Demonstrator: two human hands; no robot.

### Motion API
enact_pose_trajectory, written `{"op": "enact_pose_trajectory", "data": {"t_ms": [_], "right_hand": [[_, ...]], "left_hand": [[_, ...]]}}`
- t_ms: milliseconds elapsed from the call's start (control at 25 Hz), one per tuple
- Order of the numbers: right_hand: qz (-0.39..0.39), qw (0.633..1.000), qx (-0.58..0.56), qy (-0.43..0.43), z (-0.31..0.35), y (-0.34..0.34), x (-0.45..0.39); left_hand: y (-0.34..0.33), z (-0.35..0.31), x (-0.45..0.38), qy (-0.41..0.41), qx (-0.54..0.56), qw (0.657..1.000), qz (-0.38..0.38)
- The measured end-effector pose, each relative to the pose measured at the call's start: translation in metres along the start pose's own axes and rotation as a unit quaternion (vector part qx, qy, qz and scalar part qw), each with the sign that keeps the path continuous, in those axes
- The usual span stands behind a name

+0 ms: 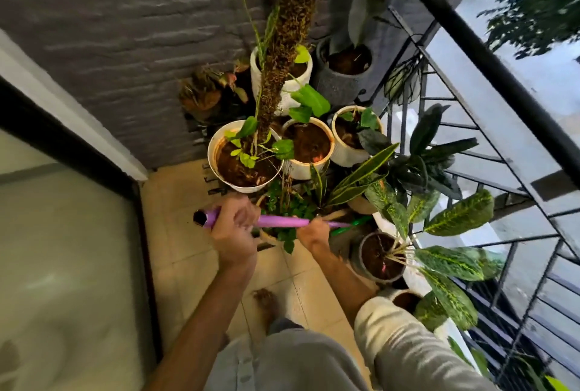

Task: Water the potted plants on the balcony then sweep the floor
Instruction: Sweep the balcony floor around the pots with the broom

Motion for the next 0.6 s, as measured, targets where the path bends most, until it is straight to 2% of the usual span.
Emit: {"op": "enact_pose_trajectory", "data": {"t_ms": [160, 280, 440, 600], "right_hand": [[0.005, 0.999, 0.037, 0.021, -0.017, -0.041, 0.005], [0.034, 0.997, 0.069, 0.028, -0.027, -0.068, 0.028], [0.041, 0.985, 0.137, 0.091, -0.033, -0.120, 0.067], [0.084, 0.976, 0.175, 0.102, -0.052, -0.186, 0.126]], "left_hand": [[0.047, -0.004, 0.039, -0.010, -0.043, 0.996, -0.074], [0.072, -0.022, 0.066, -0.021, -0.040, 0.994, -0.098], [0.103, -0.061, 0.120, -0.055, -0.034, 0.988, -0.138], [0.152, -0.092, 0.200, -0.061, -0.001, 0.967, -0.248]]}}
Point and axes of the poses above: each hand's wrist, its own x-axis away from the middle knuckle, its own y-axis out of the back of the hand, z = x × y, the point moved 7 cm from there along -x, towards the middle knuckle, and after that the axes turned 13 degrees about z, right-handed, at the moved point
